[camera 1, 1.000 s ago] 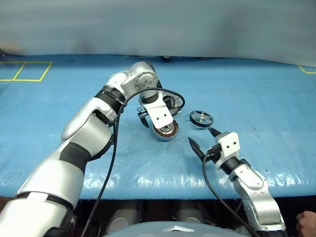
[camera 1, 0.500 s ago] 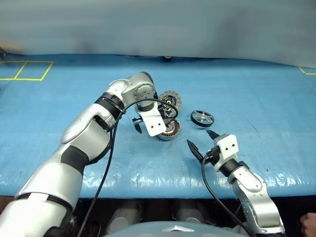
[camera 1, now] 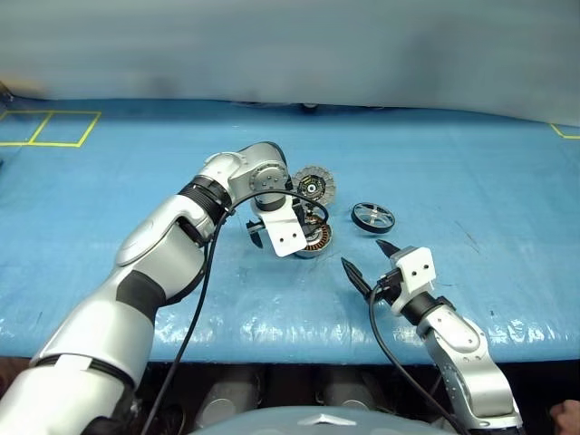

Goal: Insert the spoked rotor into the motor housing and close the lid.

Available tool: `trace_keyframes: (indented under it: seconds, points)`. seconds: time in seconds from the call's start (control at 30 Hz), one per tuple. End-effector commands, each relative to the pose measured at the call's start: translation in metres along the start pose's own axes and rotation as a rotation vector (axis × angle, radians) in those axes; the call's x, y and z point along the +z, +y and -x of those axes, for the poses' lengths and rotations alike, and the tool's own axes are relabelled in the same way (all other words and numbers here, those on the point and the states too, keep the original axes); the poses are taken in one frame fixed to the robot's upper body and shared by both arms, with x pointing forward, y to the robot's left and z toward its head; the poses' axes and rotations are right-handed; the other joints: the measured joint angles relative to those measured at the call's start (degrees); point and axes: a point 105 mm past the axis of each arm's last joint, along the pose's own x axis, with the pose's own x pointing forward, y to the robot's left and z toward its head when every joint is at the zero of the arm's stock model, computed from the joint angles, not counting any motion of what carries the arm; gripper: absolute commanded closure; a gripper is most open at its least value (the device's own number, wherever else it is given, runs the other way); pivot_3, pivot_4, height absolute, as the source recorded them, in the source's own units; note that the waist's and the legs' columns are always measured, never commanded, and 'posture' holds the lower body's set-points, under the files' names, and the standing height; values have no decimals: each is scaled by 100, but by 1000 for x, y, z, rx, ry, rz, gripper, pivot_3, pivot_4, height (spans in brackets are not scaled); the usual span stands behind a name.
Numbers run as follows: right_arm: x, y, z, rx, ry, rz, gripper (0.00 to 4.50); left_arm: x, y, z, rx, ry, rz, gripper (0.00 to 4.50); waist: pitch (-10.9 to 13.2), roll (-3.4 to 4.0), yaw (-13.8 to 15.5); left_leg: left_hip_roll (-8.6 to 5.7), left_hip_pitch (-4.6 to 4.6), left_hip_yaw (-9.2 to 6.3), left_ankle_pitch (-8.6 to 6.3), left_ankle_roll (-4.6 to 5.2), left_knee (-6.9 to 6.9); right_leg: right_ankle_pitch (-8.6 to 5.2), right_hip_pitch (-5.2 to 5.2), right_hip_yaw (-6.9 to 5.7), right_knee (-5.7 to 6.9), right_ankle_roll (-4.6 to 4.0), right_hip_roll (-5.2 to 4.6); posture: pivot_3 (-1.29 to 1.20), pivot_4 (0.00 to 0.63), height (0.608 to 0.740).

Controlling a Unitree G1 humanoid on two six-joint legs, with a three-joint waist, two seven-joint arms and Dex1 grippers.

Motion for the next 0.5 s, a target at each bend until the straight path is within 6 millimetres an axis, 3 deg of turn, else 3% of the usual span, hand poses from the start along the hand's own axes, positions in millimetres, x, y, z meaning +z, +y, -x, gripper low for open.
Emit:
trace_keyframes:
  seconds: [0.03, 0.5]
  points:
    - [12, 0, 2, 6, -40, 21, 33, 3, 15, 11, 45, 13, -31, 0, 0, 0, 7, 0, -1, 0, 0, 1, 1, 0, 0, 0, 0, 0, 0, 0, 150, 740]
    - [9, -1, 6, -2, -21, 17, 33, 8, 30, 18, 95, -1, -29, 0, 0, 0, -26, 1, -11, 4, -2, 3, 3, 1, -10, 4, 0, 0, 0, 0, 150, 740]
